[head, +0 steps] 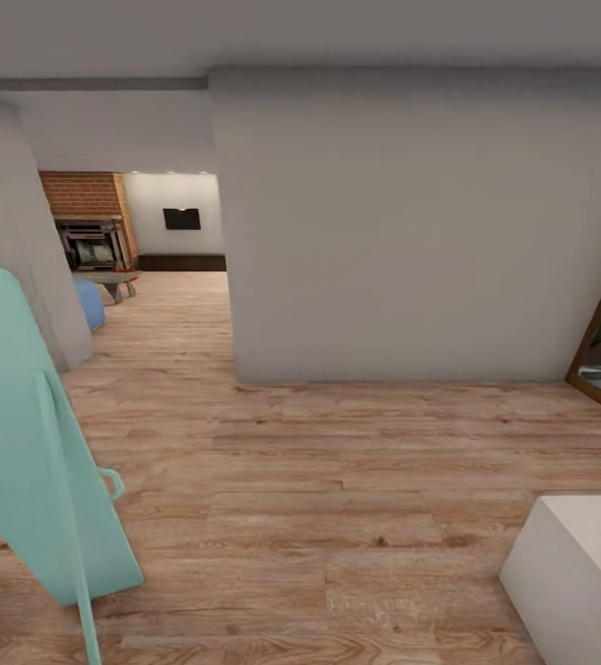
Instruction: Move the two storage containers from the living room to the garage. In the garage, place one container on the floor and stack the other container on top of it (either order is fine).
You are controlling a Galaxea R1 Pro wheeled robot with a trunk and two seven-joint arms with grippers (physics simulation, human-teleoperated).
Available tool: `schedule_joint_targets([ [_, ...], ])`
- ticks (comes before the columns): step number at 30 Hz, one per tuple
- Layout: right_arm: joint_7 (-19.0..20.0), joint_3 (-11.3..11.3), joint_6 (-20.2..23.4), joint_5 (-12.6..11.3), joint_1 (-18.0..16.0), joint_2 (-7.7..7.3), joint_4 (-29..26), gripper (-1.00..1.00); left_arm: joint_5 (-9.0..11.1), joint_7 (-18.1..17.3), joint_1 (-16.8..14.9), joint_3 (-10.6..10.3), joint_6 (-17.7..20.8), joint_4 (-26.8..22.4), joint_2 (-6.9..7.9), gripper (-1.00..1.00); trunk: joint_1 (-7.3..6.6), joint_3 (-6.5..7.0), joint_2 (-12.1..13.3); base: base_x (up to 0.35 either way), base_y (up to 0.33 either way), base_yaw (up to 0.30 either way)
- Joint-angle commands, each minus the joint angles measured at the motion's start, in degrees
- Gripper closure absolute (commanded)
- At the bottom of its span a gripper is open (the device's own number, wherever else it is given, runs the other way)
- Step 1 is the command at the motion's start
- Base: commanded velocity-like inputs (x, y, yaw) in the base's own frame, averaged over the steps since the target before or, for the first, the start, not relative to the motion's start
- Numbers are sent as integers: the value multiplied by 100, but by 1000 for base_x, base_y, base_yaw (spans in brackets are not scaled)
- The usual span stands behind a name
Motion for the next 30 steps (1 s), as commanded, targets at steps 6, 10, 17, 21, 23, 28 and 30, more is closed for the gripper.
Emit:
schedule_joint_targets([
  [6, -42, 45, -24, 0, -5, -2, 2, -100, 8, -214, -6, 33, -12, 21, 1, -100, 6, -10, -10, 323, 0, 0],
  [10, -261, 39, -26, -5, -5, -2, -2, -100, 12, -192, -4, 34, -5, 21, 5, -100, 6, -10, -10, 323, 0, 0],
  [17, -521, 38, -27, 12, -5, -2, 1, -100, 40, -168, -6, 41, -3, 21, 8, -100, 6, -10, -10, 323, 0, 0],
  [21, -498, 40, -20, 10, -5, 5, 5, -100, 48, -163, -2, 46, -3, 21, 9, -100, 6, -10, -10, 323, 0, 0],
  [23, -482, 40, -18, 7, -5, 6, 5, -100, 49, -163, 0, 48, -3, 21, 10, -100, 6, -10, -10, 323, 0, 0],
  [28, -406, 33, -17, -1, -5, -1, 6, -100, 50, -122, -4, 51, -3, 21, 10, -100, 6, -10, -10, 323, 0, 0],
  [30, -404, 32, -20, -4, -5, -1, 6, -100, 50, -32, -3, 50, -3, 21, 1, -100, 6, -10, -10, 323, 0, 0],
])
